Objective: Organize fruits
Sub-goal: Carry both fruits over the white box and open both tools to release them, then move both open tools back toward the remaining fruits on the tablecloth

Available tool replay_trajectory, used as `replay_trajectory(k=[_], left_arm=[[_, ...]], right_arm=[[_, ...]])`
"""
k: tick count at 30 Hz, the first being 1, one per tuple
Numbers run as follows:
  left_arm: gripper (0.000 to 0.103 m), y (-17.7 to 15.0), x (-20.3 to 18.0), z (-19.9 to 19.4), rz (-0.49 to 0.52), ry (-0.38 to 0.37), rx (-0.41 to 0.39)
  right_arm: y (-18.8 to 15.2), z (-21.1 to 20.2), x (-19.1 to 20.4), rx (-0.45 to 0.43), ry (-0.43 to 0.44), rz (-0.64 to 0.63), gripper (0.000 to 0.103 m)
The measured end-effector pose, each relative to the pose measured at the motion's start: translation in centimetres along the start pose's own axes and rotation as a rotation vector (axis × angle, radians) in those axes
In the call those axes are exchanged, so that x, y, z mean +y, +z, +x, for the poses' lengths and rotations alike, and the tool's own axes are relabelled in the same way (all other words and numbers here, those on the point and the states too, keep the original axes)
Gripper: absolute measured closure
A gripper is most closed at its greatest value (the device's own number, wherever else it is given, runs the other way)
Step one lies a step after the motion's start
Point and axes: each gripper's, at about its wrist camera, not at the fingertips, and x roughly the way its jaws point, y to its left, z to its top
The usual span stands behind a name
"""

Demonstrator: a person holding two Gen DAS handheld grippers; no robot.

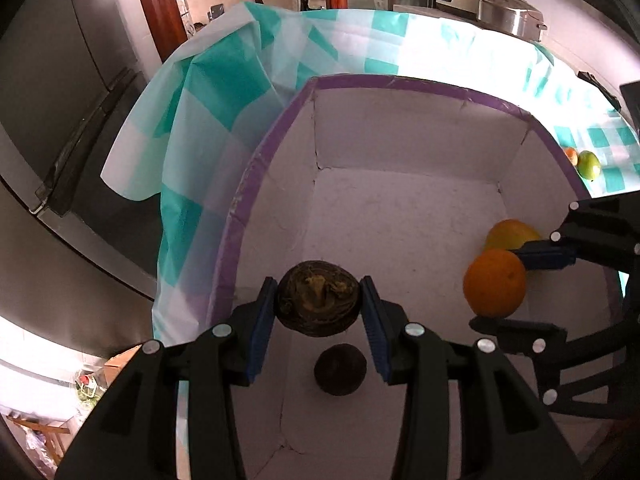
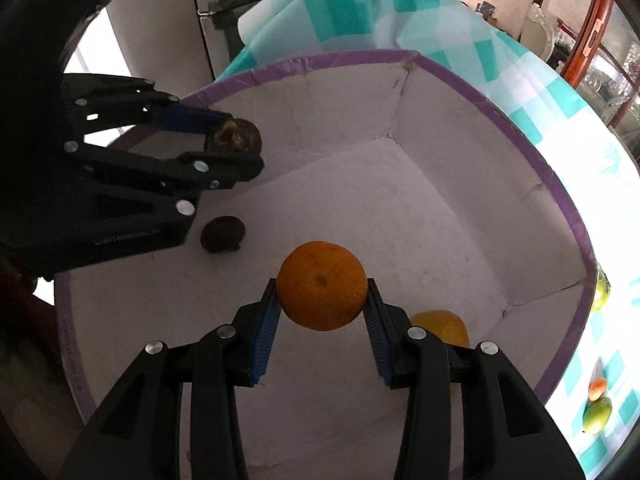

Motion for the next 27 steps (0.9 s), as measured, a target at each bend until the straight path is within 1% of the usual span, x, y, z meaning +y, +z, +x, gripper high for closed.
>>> replay_trajectory(k=[1, 2, 3, 4, 5, 6, 7, 8, 11, 12, 13, 14, 16, 19, 21, 22, 23, 24, 25, 27], left_arm=[[0.060, 0.0, -0.1, 0.0, 0.000, 0.003, 0.000], [0.059, 0.1, -0.2, 0.1, 0.002, 0.008, 0.002], [0.056, 0.1, -0.2, 0.1, 0.004, 0.014, 0.003], [0.051, 0.2, -0.4, 0.1, 0.005, 0.018, 0.002], [0.049, 0.2, -0.6, 0.1, 0.003, 0.013, 0.003], [0.047, 0.1, -0.7, 0.1, 0.003, 0.013, 0.007], [0.045, 0.2, -0.7, 0.2, 0.004, 0.015, 0.008], [0.044, 0.2, -0.8, 0.1, 0.005, 0.016, 0.010], [0.035, 0.1, -1.2, -0.1, 0.009, 0.017, 0.009], [0.030, -0.1, -1.4, -0.4, 0.003, 0.016, -0.005], [0.023, -0.2, -1.5, -0.8, -0.012, 0.012, -0.024], [0.020, -0.3, -1.5, -1.1, -0.025, 0.006, -0.037], [0.009, -0.6, -1.7, -2.0, -0.077, 0.015, -0.070], [0.009, -0.9, -2.2, -3.2, -0.165, 0.027, -0.101], [0.008, -1.1, -3.2, -4.2, -0.204, 0.037, -0.116], [0.008, -1.1, -3.9, -4.6, -0.213, 0.046, -0.126], [0.008, -1.1, -4.6, -5.2, -0.219, 0.056, -0.138], [0.007, -1.0, -5.6, -5.8, -0.224, 0.067, -0.152], [0.004, -0.9, -6.5, -6.4, -0.226, 0.076, -0.163], [0.002, -0.7, -8.8, -7.7, -0.226, 0.100, -0.190]], right_arm=[[-0.1, 0.2, -0.2, 0.018, -0.001, 0.014, 0.061], [-0.1, 0.1, -0.3, 0.016, 0.005, 0.024, 0.061], [-0.2, 0.0, -0.4, 0.008, 0.009, 0.030, 0.060], [-0.3, -0.1, -0.5, 0.005, 0.003, 0.035, 0.057], [-0.3, -0.2, -0.5, 0.002, 0.005, 0.041, 0.049], [-0.4, -0.5, -0.7, -0.012, 0.011, 0.052, 0.044], [-0.4, -0.7, -0.8, -0.025, 0.015, 0.057, 0.036], [-0.6, -1.1, -0.9, -0.038, 0.016, 0.064, 0.031], [-1.4, -1.7, -1.5, -0.055, 0.020, 0.084, 0.031], [-1.8, -2.1, -1.7, -0.069, 0.026, 0.093, 0.031], [-2.0, -2.5, -1.9, -0.083, 0.031, 0.099, 0.031], [-2.2, -3.0, -2.0, -0.105, 0.037, 0.107, 0.031], [-3.1, -4.1, -2.4, -0.133, 0.039, 0.115, 0.029], [-5.3, -6.1, -3.4, -0.174, 0.047, 0.134, 0.027], [-6.8, -7.6, -4.6, -0.218, 0.057, 0.163, 0.027], [-8.0, -8.8, -5.5, -0.245, 0.063, 0.187, 0.027], [-8.4, -9.5, -6.0, -0.260, 0.061, 0.201, 0.027], [-9.4, -10.5, -6.7, -0.274, 0.055, 0.215, 0.027], [-10.4, -11.3, -7.3, -0.287, 0.045, 0.229, 0.026], [-12.7, -12.8, -9.3, -0.299, 0.012, 0.270, 0.026]])
